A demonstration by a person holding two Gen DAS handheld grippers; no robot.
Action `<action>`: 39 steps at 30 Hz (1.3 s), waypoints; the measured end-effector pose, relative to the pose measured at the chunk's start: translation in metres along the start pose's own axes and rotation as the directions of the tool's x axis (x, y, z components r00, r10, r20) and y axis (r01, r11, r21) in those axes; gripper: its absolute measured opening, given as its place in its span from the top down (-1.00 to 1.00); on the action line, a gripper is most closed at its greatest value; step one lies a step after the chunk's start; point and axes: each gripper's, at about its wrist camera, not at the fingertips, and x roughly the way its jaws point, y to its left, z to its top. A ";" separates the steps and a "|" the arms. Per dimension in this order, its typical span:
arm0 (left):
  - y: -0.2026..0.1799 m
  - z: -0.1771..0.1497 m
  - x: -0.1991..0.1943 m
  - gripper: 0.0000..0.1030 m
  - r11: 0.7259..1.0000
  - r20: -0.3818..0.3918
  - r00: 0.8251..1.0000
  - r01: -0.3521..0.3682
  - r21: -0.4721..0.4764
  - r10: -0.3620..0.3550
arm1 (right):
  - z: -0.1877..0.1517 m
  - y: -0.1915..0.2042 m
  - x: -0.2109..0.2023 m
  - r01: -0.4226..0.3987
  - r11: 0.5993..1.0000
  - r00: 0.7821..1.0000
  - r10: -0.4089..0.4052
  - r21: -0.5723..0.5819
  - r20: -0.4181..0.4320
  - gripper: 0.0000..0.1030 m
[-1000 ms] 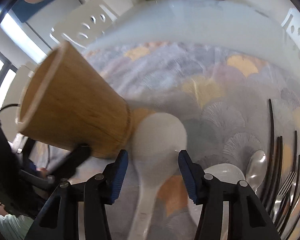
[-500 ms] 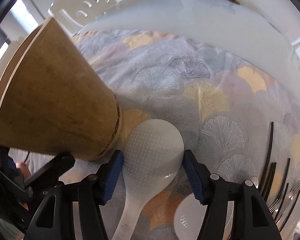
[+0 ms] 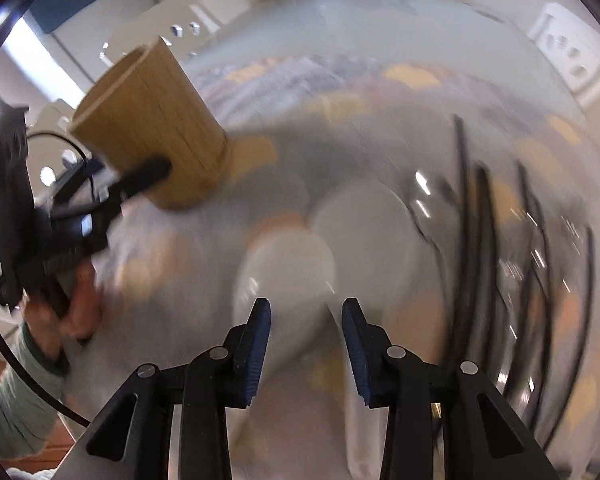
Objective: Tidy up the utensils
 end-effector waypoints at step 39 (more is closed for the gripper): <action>-0.002 -0.003 0.004 -0.82 1.000 -0.010 1.000 -0.009 0.004 0.009 | 0.011 0.047 0.042 0.163 0.986 0.979 -0.164 0.019 0.122 -0.21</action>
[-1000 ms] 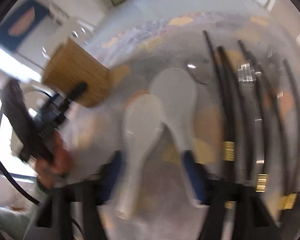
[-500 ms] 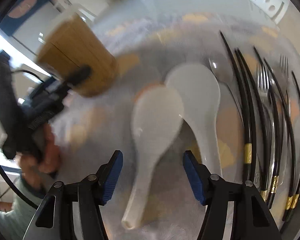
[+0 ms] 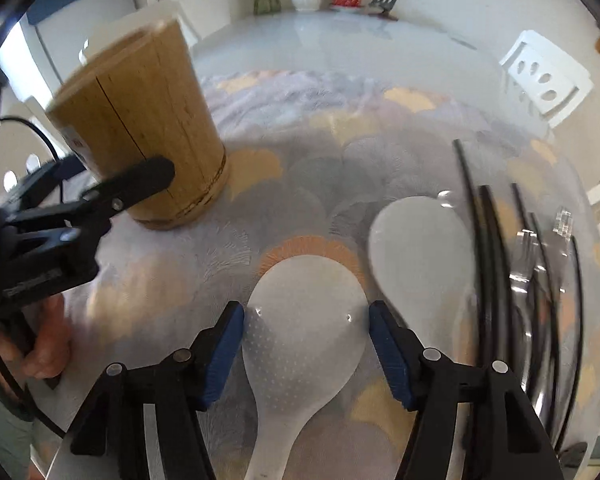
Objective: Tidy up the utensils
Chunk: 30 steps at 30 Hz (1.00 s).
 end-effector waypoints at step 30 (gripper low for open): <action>0.000 0.001 0.001 -0.81 1.000 -0.002 1.000 -0.009 0.005 0.009 | 0.137 0.016 -0.173 -0.076 0.989 0.683 -0.043 0.129 0.729 -0.22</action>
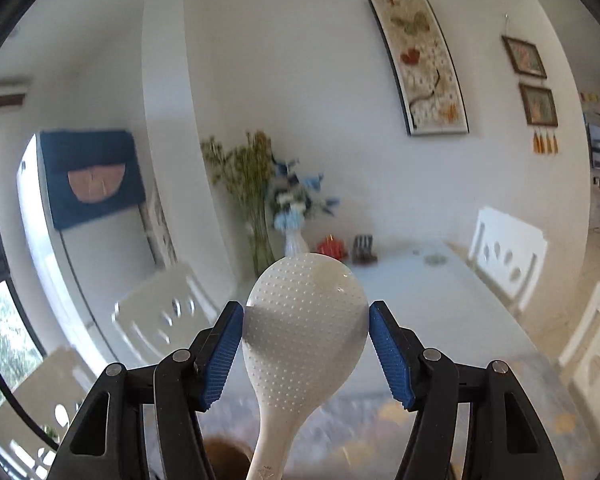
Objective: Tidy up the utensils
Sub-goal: 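Lower the white spoon handle-first into the holder and open the right gripper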
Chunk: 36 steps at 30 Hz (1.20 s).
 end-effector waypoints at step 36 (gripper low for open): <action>-0.003 0.001 0.001 -0.81 1.000 -0.006 1.000 -0.014 0.008 0.014 | -0.030 0.056 0.029 -0.061 0.983 0.997 0.053 -0.174 -0.052 -0.31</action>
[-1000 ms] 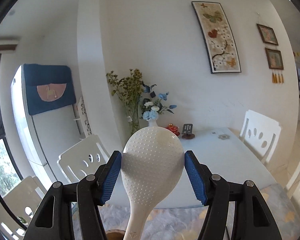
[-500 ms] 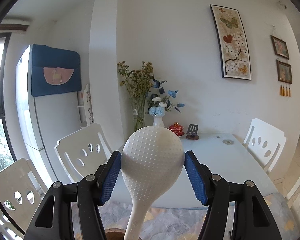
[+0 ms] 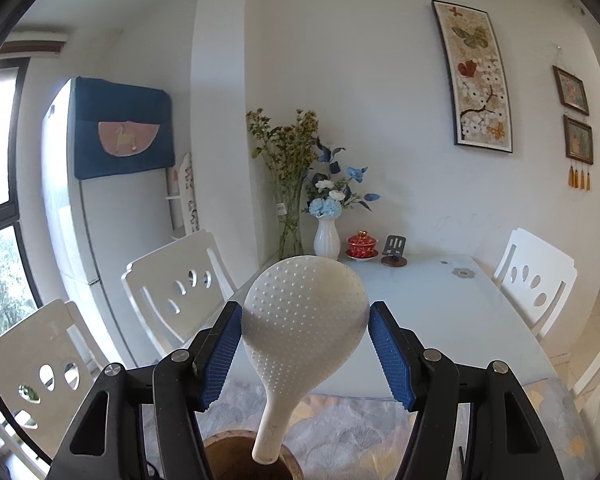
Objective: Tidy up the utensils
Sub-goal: 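Lower the white spoon handle-first into the holder and open the right gripper, then move the right gripper to the second white spoon and grasp it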
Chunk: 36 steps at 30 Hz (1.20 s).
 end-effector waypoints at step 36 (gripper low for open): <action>-0.004 0.000 0.000 -0.81 1.000 -0.003 1.000 -0.019 0.011 0.019 | -0.082 -0.095 -0.138 0.188 0.982 0.927 -0.183 -0.017 -0.327 -0.98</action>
